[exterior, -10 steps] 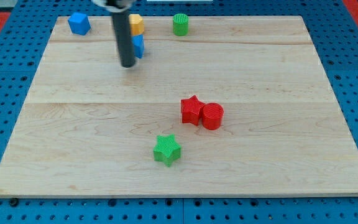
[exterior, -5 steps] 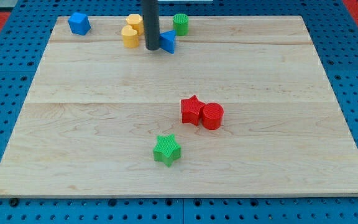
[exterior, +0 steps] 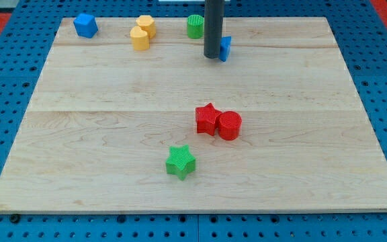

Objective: Move the blue triangle to the top right

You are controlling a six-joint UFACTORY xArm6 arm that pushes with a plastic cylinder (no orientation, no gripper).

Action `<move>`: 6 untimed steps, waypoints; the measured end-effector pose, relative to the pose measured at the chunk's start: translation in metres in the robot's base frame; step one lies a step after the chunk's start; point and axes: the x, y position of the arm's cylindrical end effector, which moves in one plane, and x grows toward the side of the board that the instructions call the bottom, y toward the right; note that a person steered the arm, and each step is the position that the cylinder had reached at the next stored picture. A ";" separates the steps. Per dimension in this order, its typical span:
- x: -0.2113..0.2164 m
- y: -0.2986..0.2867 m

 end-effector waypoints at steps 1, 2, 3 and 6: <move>-0.019 0.013; -0.020 0.046; -0.020 0.064; -0.048 0.083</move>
